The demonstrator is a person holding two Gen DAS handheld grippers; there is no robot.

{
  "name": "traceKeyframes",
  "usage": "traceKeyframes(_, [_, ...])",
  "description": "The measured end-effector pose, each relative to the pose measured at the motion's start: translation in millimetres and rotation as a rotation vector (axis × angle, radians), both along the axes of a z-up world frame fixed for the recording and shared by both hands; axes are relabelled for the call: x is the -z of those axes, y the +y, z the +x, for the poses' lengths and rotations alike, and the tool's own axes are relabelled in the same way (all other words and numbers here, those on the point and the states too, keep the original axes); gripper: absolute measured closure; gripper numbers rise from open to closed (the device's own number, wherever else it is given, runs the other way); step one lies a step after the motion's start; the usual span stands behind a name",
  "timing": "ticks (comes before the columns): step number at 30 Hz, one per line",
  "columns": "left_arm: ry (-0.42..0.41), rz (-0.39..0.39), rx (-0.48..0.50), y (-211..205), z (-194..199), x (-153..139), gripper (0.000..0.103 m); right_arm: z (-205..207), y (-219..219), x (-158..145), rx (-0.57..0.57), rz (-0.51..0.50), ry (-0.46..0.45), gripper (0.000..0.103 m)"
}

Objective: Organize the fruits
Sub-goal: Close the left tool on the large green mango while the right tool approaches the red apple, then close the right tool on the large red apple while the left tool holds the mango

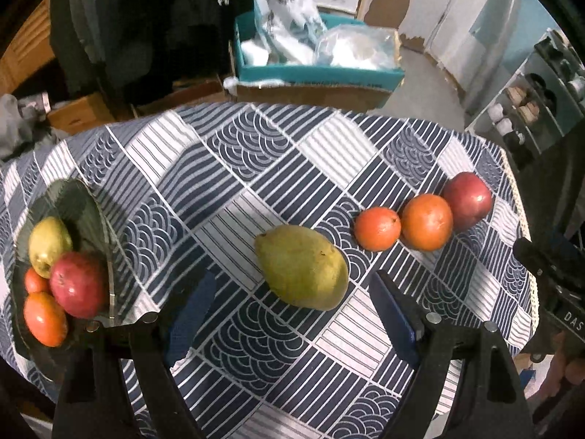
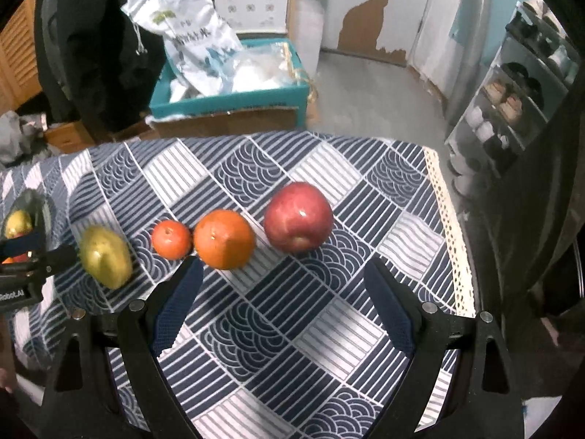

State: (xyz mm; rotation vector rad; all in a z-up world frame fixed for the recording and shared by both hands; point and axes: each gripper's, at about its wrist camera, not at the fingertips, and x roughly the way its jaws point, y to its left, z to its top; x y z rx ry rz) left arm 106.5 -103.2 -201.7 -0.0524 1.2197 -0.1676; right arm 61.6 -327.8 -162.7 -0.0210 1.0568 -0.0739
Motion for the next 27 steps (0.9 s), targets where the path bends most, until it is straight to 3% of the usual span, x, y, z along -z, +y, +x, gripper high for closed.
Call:
traceKeyframes(11, [0.080, -0.025, -0.027, -9, 17, 40, 0.016, 13, -9, 33, 0.003, -0.002, 0.061, 0.014])
traceKeyframes(19, [0.129, -0.045, -0.034, -9, 26, 60, 0.016, 25, -30, 49, 0.044, 0.059, 0.090, 0.014])
traceKeyframes(24, [0.123, -0.064, -0.018, -11, 27, 66, 0.029, 39, -39, 51, 0.049, 0.102, 0.086, 0.014])
traceKeyframes(27, [0.117, -0.064, 0.008, -13, 26, 66, 0.030, 49, -42, 54, 0.054, 0.116, 0.093, 0.014])
